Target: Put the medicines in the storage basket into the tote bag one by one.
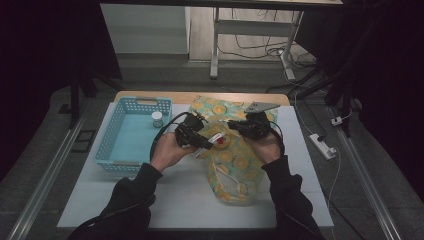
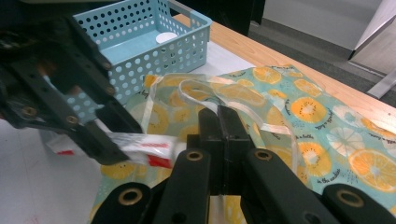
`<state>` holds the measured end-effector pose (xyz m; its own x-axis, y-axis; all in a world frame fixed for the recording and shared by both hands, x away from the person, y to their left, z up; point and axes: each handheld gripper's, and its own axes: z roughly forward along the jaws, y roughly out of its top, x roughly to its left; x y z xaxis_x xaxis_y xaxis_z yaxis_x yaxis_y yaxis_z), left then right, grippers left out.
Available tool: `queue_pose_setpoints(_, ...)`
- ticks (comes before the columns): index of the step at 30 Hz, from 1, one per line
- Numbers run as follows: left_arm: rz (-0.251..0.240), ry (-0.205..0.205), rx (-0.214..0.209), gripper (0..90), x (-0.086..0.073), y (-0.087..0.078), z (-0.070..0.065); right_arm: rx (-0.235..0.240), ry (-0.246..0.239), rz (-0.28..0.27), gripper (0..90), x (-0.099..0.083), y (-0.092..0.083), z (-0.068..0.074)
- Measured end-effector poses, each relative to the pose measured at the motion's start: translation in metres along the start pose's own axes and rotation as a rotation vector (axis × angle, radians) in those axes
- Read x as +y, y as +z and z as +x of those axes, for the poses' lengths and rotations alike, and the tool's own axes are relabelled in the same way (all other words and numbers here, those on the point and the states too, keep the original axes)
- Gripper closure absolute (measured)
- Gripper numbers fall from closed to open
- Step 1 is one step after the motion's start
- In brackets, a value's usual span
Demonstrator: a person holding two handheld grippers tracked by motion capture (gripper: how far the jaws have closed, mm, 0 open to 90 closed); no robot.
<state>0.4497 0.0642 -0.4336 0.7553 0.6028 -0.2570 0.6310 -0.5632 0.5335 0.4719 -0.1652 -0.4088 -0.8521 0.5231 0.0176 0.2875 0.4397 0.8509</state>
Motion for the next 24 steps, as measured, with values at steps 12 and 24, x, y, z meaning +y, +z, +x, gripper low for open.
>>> queue_pose_setpoints(12,-0.01,-0.016,0.022,71.2,0.021,0.022,0.006,0.002,-0.002,0.004,90.0,0.0,0.0,0.001)
queue_pose_setpoints(24,-0.042,-0.035,0.079,71.2,0.034,0.042,0.014,-0.006,0.0,0.004,90.0,0.0,0.0,0.001)
